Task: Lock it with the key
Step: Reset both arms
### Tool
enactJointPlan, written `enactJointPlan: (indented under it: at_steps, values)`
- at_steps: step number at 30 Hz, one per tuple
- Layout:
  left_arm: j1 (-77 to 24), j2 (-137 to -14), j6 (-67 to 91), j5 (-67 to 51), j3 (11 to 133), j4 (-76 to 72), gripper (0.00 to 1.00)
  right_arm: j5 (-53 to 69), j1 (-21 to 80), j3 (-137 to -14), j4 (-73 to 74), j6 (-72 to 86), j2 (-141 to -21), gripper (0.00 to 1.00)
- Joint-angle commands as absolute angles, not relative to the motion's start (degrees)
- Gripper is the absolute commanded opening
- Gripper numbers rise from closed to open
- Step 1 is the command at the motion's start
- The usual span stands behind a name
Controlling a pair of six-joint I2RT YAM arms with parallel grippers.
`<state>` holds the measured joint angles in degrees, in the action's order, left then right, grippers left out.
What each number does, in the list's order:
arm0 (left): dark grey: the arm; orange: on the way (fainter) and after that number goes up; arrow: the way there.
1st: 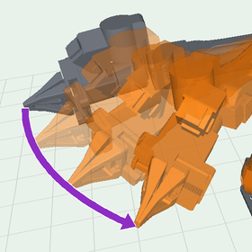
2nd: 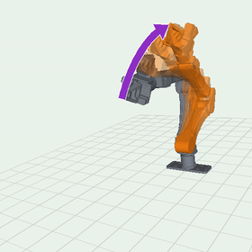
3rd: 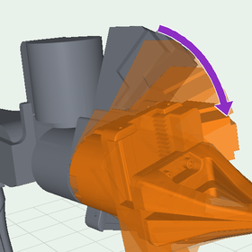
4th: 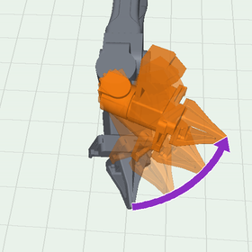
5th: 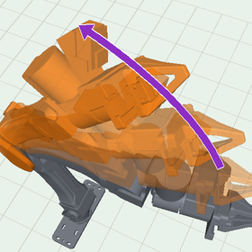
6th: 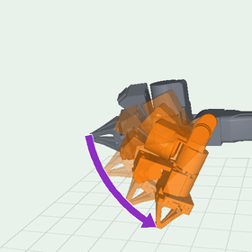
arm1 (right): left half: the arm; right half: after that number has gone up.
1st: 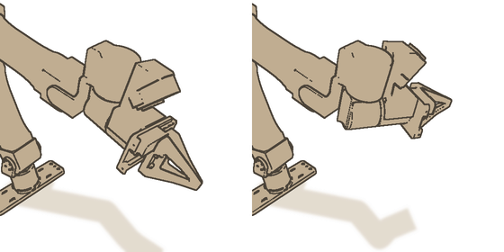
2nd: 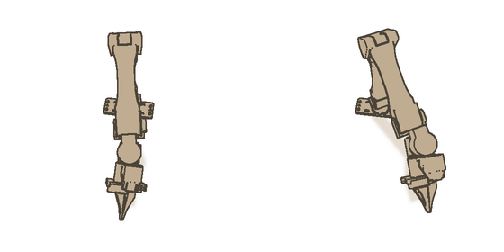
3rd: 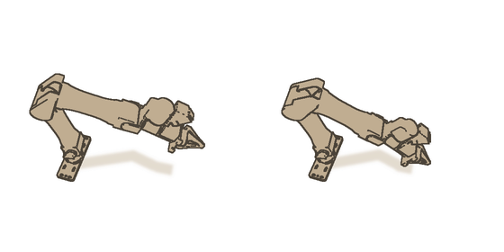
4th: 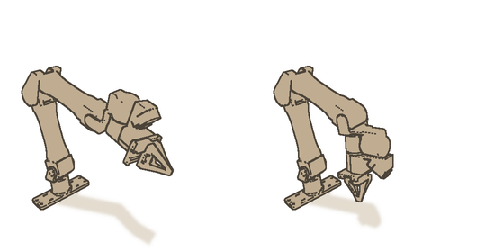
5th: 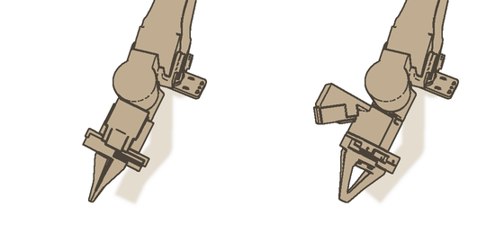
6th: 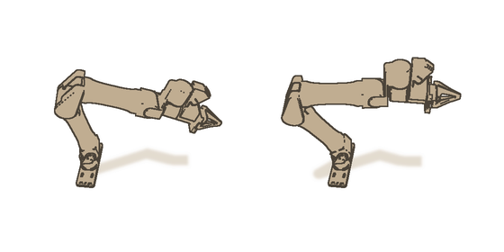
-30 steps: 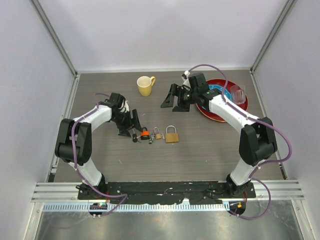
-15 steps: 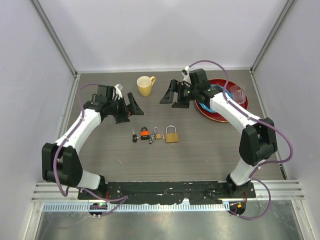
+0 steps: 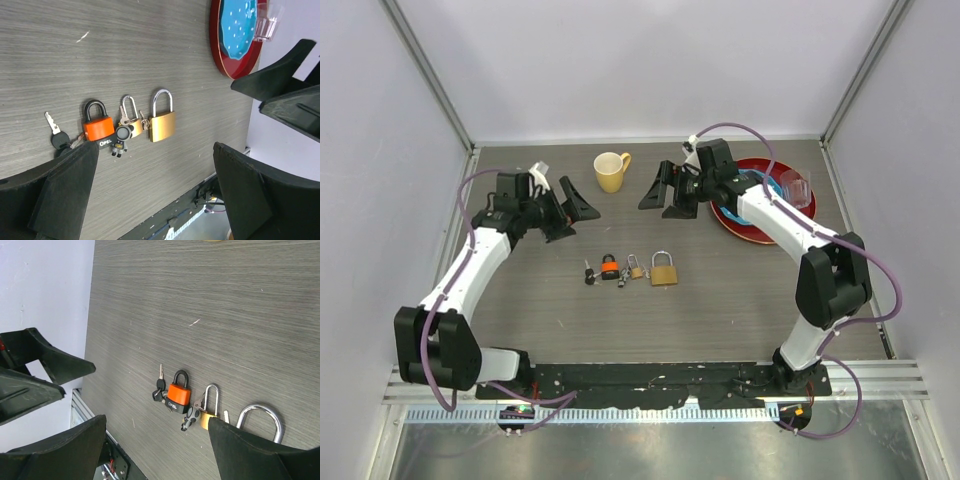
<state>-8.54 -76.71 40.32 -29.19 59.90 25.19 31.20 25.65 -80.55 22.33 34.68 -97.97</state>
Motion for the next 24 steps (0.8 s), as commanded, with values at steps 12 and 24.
enactJointPlan:
  at_steps: [12, 24]
  values:
    - [-6.86, -75.93, 30.95, -18.56, 73.19, 41.89, 1.0, 28.31, 24.08, -89.29, 31.8, 35.51, -100.19, 0.89]
    - [-6.86, -76.91, 22.41, -3.35, 87.97, 57.39, 1.0, 10.56, 22.85, -104.93, 46.41, 23.04, -95.37, 0.89]
